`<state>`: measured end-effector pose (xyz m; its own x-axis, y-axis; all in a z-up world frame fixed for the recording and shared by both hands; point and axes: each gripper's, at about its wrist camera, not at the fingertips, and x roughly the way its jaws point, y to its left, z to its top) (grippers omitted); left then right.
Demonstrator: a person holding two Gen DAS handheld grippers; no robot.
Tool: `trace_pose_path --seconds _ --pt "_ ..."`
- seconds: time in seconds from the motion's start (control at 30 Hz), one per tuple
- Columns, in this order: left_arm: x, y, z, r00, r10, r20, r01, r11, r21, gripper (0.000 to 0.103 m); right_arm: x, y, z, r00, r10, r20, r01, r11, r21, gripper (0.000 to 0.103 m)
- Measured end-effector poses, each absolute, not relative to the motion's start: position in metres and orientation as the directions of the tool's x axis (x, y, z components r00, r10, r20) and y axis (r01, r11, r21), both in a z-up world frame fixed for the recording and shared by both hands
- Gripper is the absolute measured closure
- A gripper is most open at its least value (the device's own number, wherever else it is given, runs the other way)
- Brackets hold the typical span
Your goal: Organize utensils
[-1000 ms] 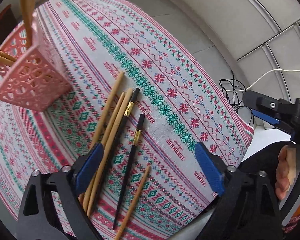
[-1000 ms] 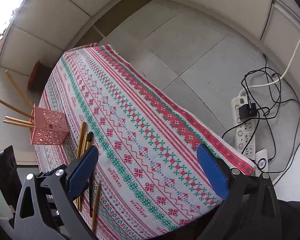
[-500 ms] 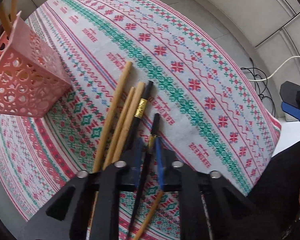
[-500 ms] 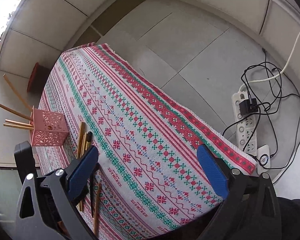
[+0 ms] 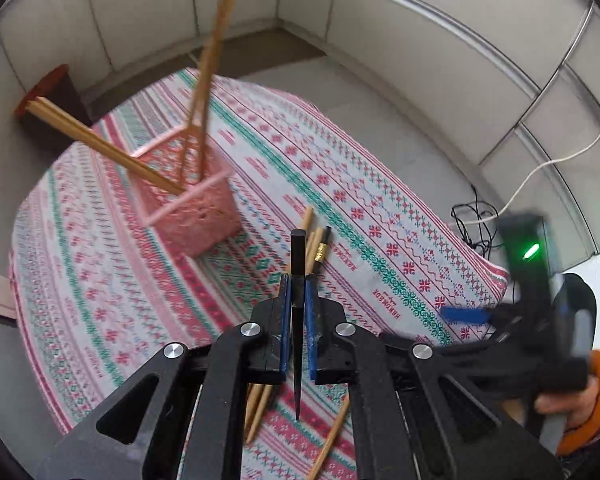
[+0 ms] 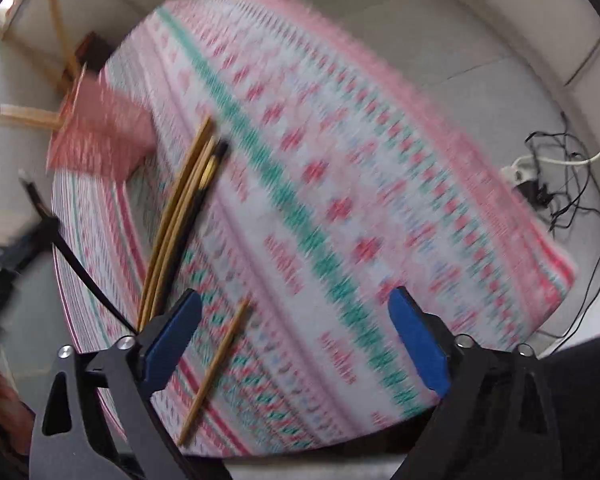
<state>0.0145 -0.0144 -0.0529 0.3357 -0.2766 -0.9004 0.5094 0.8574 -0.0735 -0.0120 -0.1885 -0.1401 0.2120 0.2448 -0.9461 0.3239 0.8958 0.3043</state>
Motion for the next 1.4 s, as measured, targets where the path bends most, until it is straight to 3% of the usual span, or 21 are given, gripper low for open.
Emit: trace_pose_path --seconds 0.07,0.13,0.2,0.33,0.4,0.43,0.47,0.63,0.9,1.03,1.13,1.3,1.4 --pt "0.009 -0.005 -0.041 0.374 -0.273 -0.887 0.496 0.866 -0.058 0.097 -0.013 -0.169 -0.150 0.155 0.243 -0.957 0.309 0.908 0.281 0.031" --pt "0.005 0.004 -0.032 0.399 -0.288 -0.871 0.483 0.873 -0.067 0.097 -0.014 -0.152 -0.155 0.141 0.195 -0.971 0.302 0.925 0.230 0.032" --pt "0.003 0.010 -0.027 0.417 -0.296 -0.859 0.468 0.880 -0.076 0.097 -0.013 -0.138 -0.154 0.155 0.179 -0.972 0.285 0.934 0.218 0.042" --pt "0.006 0.025 -0.020 0.444 -0.291 -0.848 0.434 0.897 -0.080 0.097 -0.014 -0.108 -0.157 0.165 0.083 -0.983 0.261 0.957 0.125 0.050" --pt "0.006 0.029 -0.018 0.451 -0.291 -0.844 0.425 0.901 -0.084 0.097 -0.018 -0.099 -0.156 0.194 0.022 -0.981 0.242 0.968 0.070 0.062" --pt "0.004 0.029 -0.017 0.453 -0.292 -0.842 0.424 0.902 -0.084 0.097 -0.019 -0.097 -0.155 0.211 0.012 -0.977 0.235 0.970 0.062 0.076" --pt "0.002 0.029 -0.016 0.456 -0.295 -0.840 0.425 0.901 -0.085 0.097 -0.020 -0.093 -0.156 0.223 0.016 -0.975 0.232 0.970 0.069 0.084" --pt "-0.004 0.028 -0.006 0.479 -0.309 -0.821 0.437 0.896 -0.082 0.096 -0.007 -0.111 -0.152 0.259 0.129 -0.957 0.266 0.943 0.199 0.096" --pt "0.002 0.024 -0.016 0.411 -0.347 -0.843 0.462 0.876 -0.136 0.095 -0.011 -0.142 -0.103 0.396 0.163 -0.904 0.229 0.935 0.269 0.097" --pt "0.016 0.003 -0.066 0.275 -0.287 -0.918 0.465 0.875 -0.135 0.083 -0.013 -0.163 -0.078 0.459 0.145 -0.876 0.234 0.932 0.277 0.097" --pt "0.020 -0.008 -0.094 0.221 -0.214 -0.952 0.471 0.878 -0.088 0.082 -0.010 -0.188 -0.069 0.481 0.131 -0.867 0.260 0.923 0.284 0.097" --pt "0.010 -0.025 -0.118 0.117 -0.275 -0.954 0.538 0.825 -0.172 0.072 -0.001 -0.223 -0.065 0.508 0.142 -0.849 0.271 0.910 0.315 0.097" --pt "-0.002 -0.055 -0.142 0.098 -0.219 -0.971 0.607 0.786 -0.116 0.071 -0.002 -0.245 -0.065 0.537 0.096 -0.838 0.316 0.898 0.305 0.097"
